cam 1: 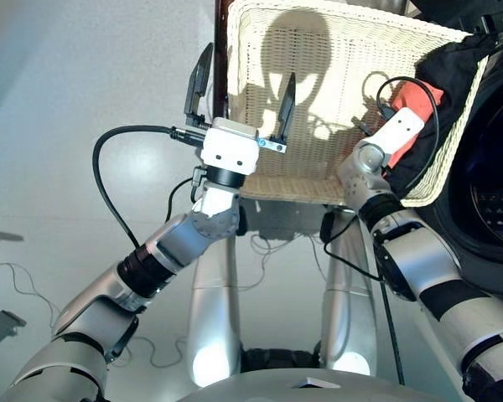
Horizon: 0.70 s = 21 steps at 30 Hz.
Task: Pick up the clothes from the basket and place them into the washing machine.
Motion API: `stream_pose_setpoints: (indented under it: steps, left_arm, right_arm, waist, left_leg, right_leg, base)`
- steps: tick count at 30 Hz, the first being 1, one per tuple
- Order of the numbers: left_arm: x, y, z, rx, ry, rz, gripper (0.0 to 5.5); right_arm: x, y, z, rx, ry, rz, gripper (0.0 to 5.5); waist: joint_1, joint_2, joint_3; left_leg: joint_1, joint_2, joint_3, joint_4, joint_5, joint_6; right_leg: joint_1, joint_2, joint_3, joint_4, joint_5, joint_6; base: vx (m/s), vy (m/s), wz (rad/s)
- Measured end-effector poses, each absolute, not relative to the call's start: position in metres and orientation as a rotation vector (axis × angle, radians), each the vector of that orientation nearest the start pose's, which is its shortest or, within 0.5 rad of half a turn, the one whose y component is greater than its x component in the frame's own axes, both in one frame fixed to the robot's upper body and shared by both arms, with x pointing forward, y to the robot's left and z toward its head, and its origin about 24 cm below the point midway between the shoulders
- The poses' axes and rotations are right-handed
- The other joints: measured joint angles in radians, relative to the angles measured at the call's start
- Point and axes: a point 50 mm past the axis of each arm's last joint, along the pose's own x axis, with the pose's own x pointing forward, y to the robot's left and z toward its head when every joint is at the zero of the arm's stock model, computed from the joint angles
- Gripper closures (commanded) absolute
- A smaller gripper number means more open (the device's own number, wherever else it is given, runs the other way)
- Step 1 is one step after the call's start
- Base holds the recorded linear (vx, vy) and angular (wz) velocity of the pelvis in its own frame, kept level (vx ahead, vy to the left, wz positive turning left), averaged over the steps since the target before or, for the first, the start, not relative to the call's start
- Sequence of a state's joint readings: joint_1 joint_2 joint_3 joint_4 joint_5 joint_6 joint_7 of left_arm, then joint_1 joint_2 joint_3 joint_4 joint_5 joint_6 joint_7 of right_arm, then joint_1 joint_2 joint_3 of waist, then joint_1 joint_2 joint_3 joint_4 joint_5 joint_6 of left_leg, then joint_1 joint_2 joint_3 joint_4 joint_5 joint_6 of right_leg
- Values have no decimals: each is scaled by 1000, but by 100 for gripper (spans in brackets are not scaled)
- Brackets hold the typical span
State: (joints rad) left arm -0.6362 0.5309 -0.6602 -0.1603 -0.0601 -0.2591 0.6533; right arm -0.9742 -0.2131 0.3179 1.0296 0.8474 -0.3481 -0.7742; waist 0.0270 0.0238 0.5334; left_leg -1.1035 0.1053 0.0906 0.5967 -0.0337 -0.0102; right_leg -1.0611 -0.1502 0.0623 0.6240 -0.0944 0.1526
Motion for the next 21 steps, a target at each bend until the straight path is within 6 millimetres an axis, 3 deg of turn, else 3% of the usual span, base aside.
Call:
stream_pose_setpoints:
  steps: [7,15,17,21]
  left_arm:
    - [272,78,206,221,-898,-156,0]
    - [272,82,204,224,-898,-130,0]
    - [271,86,208,253,-934,-109,0]
    - [266,96,213,326,-997,-95,0]
  right_arm:
    - [382,-151,126,427,-103,-624,550]
    - [356,-148,133,334,-274,-519,550]
    - [346,-159,141,187,-394,-502,550]
    - [334,-189,158,51,-550,-584,550]
  waist:
    - [-26,-3,1]
    - [-32,-6,2]
    - [-33,-8,2]
    - [-49,-13,2]
  left_leg:
    - [-11,2,-2,1,0,0]
    - [-14,6,-1,1,0,0]
    - [-18,6,-2,2,0,0]
    - [-32,5,-5,10,-1,1]
  right_leg:
    - [-9,0,-2,0,0,0]
    - [-14,1,-1,1,0,0]
    - [-16,0,-2,2,0,0]
    - [-25,0,-3,5,0,0]
  base:
    - [0,0,0]
    - [0,0,0]
    - [0,0,0]
    - [0,0,0]
